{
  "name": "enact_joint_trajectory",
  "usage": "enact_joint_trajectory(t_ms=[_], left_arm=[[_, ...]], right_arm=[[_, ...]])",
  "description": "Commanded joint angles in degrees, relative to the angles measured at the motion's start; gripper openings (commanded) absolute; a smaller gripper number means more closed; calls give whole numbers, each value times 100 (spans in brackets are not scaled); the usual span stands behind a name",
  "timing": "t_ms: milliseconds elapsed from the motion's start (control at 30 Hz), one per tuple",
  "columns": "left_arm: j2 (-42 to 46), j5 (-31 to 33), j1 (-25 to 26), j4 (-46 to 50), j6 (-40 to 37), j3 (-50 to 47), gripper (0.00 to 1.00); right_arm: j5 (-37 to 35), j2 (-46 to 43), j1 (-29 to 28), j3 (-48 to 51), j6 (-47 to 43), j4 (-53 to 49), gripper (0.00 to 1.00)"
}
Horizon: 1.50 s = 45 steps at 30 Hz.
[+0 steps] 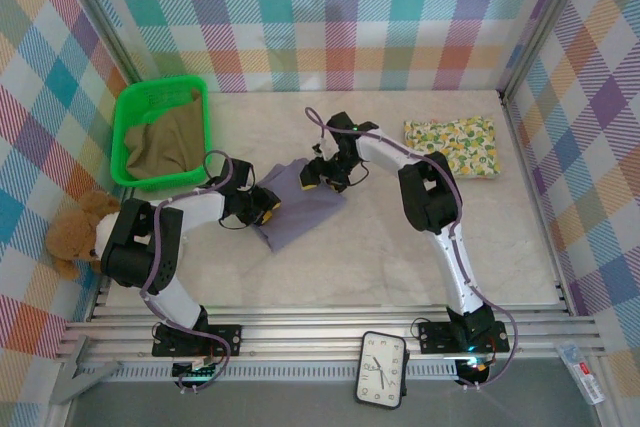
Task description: Fold and stack the skirts
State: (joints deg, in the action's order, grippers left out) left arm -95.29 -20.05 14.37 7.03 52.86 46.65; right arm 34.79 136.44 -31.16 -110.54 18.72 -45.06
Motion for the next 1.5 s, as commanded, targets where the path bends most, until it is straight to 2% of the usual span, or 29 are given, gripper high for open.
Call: enact_joint_trajectory(t_ms=[0, 200, 333, 367, 467, 633, 733, 933, 1100, 1267, 1467], left_arm=[[-315, 635, -145, 759, -118, -376, 38], [-238, 631, -162, 769, -136, -403, 38], [-121, 516, -213, 785, -171, -376, 38], [-81, 444, -231, 796, -174, -344, 39], [267, 386, -250, 992, -231, -169, 57], [798, 682, -337, 1508, -499, 281, 89], [789, 757, -391, 1728, -623, 556, 99], [441, 555, -426, 1660, -534, 770, 100], [253, 416, -426, 1526, -383, 785, 100], [156, 415, -426, 1599, -394, 876, 100], [93, 415, -426, 1686, -426, 943, 100]], right_arm=[[450, 179, -57, 160, 337, -153, 55], [667, 373, -57, 207, 952, 447, 33], [777, 250, -35, 371, 1094, 903, 3], [704, 139, -3, 414, 1056, 936, 0], [130, -376, 188, 628, 789, 783, 0], [-1723, -1224, 579, 602, -319, -398, 0], [-2574, -1471, 801, 362, -1054, -1143, 0], [-4259, -1314, 1251, -716, -2125, -2265, 0], [-5039, -997, 1582, -1685, -2390, -2794, 0], [-5429, -747, 1756, -2657, -2675, -3251, 0], [-4991, -803, 2017, -3260, -2727, -3448, 0]])
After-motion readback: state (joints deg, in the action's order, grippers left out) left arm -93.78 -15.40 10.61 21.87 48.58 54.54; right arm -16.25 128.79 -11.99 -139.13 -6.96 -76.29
